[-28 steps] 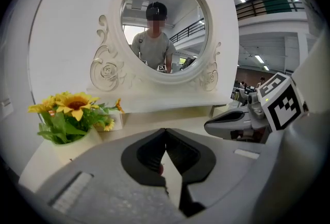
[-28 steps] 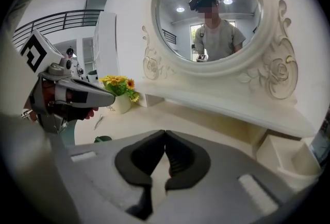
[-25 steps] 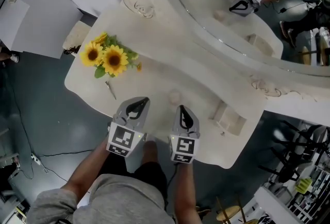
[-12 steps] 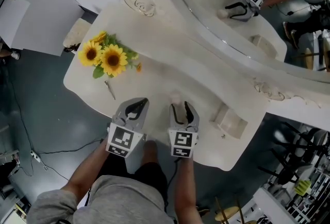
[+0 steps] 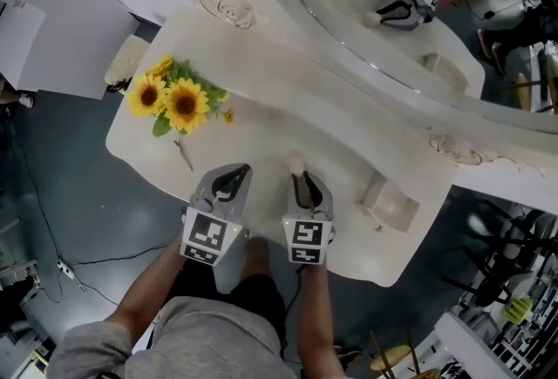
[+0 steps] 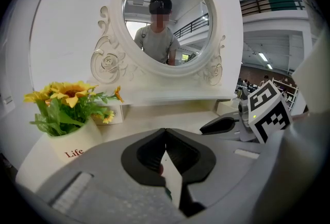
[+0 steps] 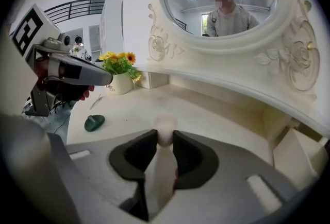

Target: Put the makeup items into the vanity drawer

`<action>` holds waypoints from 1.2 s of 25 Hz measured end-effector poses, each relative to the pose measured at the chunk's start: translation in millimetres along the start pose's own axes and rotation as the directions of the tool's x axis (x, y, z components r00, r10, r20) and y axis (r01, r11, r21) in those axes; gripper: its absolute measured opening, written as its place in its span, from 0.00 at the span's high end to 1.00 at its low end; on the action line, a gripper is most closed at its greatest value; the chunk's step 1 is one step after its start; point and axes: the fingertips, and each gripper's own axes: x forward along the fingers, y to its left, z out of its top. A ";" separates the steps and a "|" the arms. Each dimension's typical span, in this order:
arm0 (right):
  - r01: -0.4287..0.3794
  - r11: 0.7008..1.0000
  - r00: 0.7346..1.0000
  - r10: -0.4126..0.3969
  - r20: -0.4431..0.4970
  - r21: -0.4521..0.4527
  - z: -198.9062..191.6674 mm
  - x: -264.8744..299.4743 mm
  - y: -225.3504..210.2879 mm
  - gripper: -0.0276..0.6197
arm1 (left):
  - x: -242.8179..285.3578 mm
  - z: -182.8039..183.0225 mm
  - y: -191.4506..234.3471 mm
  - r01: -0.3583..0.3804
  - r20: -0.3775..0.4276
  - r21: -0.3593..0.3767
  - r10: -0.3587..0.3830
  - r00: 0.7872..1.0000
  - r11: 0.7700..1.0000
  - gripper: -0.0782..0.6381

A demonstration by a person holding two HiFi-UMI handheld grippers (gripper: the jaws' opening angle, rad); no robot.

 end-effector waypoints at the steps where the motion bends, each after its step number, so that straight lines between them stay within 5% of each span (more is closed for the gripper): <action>1: 0.002 1.000 1.000 -0.002 0.005 0.001 1.7 -1.0 -0.7 0.80 | 0.3 1.6 0.2 0.001 0.003 0.002 -0.001 1.000 1.000 0.88; 16: 0.152 0.987 0.980 -0.157 0.122 0.048 37.5 -74.6 -43.9 0.81 | 0.5 60.6 -41.1 0.091 0.082 0.089 -0.099 0.992 0.992 0.88; 30: 0.369 0.913 0.910 -0.393 0.131 0.177 16.8 -164.1 -130.9 0.81 | 21.6 118.7 -131.3 0.231 0.131 0.213 -0.262 0.956 0.949 0.88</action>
